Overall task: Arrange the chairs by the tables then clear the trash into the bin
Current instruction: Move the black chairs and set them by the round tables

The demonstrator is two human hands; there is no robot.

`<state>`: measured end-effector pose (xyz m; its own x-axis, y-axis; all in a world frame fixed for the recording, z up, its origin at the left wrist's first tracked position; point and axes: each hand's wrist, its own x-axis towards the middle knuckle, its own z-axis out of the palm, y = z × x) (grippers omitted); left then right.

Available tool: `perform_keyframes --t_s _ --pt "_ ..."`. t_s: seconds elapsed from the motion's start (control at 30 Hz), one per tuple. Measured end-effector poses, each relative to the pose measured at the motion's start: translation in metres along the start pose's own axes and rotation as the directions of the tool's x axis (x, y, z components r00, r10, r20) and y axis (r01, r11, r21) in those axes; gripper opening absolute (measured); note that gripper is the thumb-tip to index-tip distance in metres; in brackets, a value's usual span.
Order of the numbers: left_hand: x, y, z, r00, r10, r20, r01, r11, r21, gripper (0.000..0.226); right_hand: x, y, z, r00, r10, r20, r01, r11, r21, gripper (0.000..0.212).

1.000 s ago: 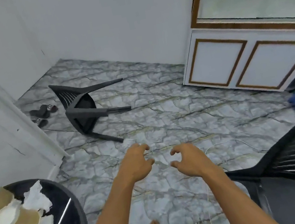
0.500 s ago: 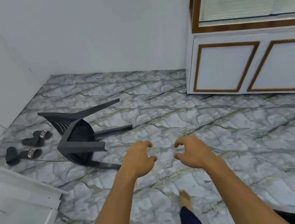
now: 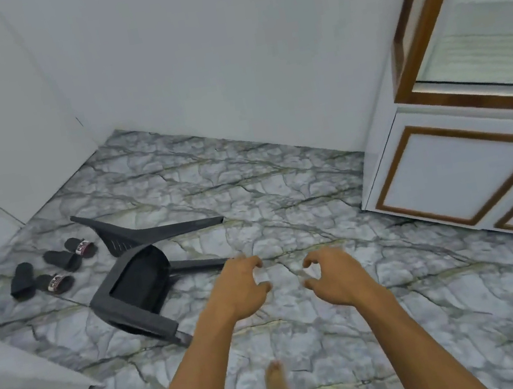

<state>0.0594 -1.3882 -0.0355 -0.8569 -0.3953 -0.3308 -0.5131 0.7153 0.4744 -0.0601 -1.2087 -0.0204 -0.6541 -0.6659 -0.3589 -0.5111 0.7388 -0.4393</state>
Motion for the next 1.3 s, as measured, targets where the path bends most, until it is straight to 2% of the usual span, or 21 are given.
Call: perform_keyframes --t_s 0.27,0.4,0.53,0.67,0.83,0.97,1.13,1.3 --pt "0.201 -0.009 -0.057 1.000 0.022 0.004 -0.022 0.998 -0.062 0.052 0.194 0.005 -0.070 0.999 0.029 0.030 -0.026 0.996 -0.087 0.041" --pt "0.290 -0.007 -0.090 0.998 0.040 0.037 -0.038 0.998 -0.045 0.051 0.273 0.003 -0.106 0.999 0.047 0.013 -0.046 0.997 -0.066 0.043" --pt "0.362 -0.012 -0.127 1.000 0.027 0.009 -0.027 0.999 -0.042 0.051 0.350 -0.006 -0.136 1.000 0.007 0.026 -0.006 0.998 -0.056 0.045" --pt "0.428 -0.034 -0.156 0.997 -0.053 -0.061 0.049 0.996 -0.070 0.048 0.447 -0.024 -0.156 0.993 -0.096 0.068 0.101 0.992 -0.072 0.043" --pt "0.500 -0.073 -0.189 0.962 -0.252 -0.107 0.235 0.960 -0.152 0.047 0.578 -0.061 -0.176 0.951 -0.255 0.172 0.273 0.958 -0.087 0.043" --pt "0.537 -0.094 -0.224 0.897 -0.423 -0.126 0.388 0.892 -0.230 0.047 0.663 -0.109 -0.185 0.875 -0.383 0.297 0.428 0.898 -0.104 0.042" --pt "0.543 -0.143 -0.266 0.765 -0.619 -0.180 0.543 0.769 -0.337 0.051 0.734 -0.200 -0.171 0.716 -0.540 0.441 0.640 0.761 -0.108 0.043" --pt "0.531 -0.214 -0.303 0.618 -0.758 -0.210 0.636 0.639 -0.432 0.047 0.787 -0.292 -0.140 0.557 -0.624 0.548 0.783 0.614 -0.098 0.042"
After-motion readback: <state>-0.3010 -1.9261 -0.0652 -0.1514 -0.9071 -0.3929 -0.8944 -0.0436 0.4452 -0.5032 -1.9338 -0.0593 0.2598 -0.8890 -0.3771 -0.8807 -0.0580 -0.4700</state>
